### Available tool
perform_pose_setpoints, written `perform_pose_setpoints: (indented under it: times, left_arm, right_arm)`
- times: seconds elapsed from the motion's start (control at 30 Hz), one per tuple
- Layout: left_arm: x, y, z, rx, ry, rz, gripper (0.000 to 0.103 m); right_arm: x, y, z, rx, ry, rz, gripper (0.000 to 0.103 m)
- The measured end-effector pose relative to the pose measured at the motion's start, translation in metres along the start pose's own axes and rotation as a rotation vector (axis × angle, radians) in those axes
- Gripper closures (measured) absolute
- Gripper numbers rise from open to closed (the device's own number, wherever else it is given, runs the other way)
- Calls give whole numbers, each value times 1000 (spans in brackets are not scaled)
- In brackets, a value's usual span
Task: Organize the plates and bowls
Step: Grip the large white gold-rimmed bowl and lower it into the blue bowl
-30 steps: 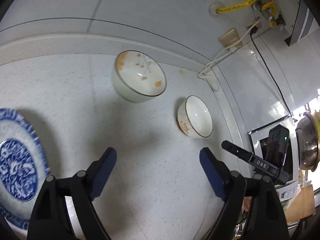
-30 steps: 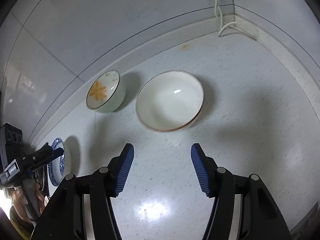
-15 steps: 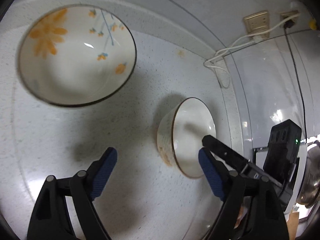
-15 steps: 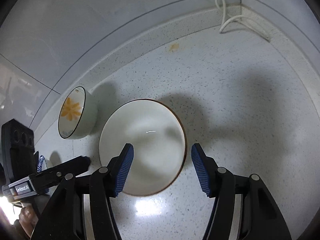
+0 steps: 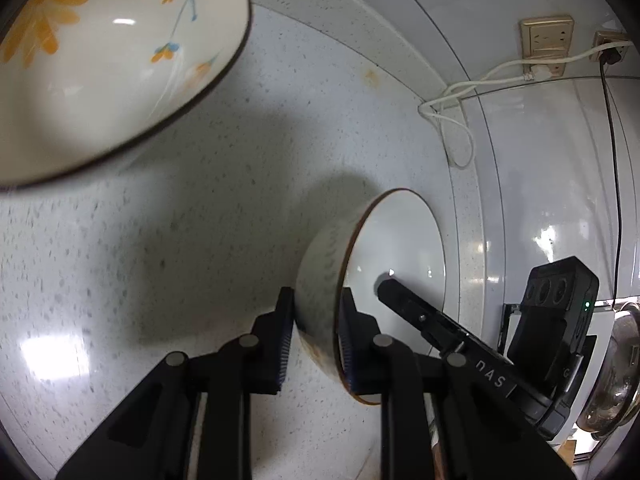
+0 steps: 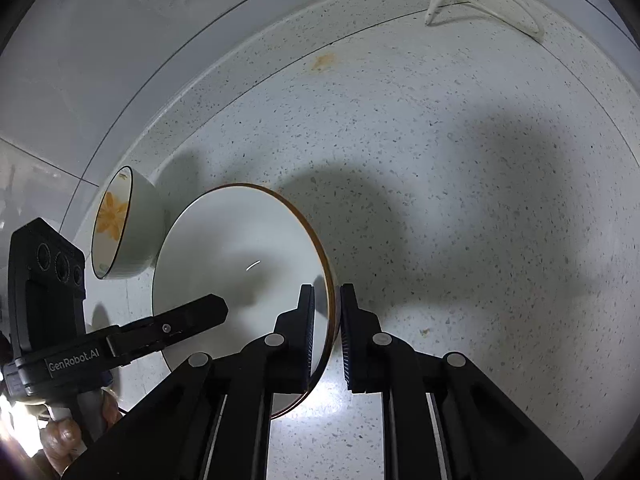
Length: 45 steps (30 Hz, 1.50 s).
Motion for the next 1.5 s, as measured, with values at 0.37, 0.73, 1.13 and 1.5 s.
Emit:
perform_pose_setpoints:
  times: [0.37, 0.73, 1.13, 1.5]
  left_arm:
    - [-63, -20, -66, -24, 15, -105, 83]
    - [-97, -79, -224, -32, 149, -143, 82]
    - [-72, -200, -401, 92, 363, -168, 82]
    - [-23, -262, -364, 122, 325, -212, 84]
  right_arm:
    - [-59, -34, -52, 13, -36, -56, 92]
    - [-129, -167, -104, 101, -40, -184, 92]
    - [-200, -354, -70, 293, -96, -368, 92]
    - [-191, -368, 2, 232, -161, -334, 92]
Point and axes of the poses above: each gripper's, at about its wrist camera, not at the fingertips, and z roughly the way its jaws point, y to its right, x to its top, the point moved 1 cm from there along z, roughly the way its jaws point, and after that the axes turned 15 degrees about y, right-handed, at the moved point
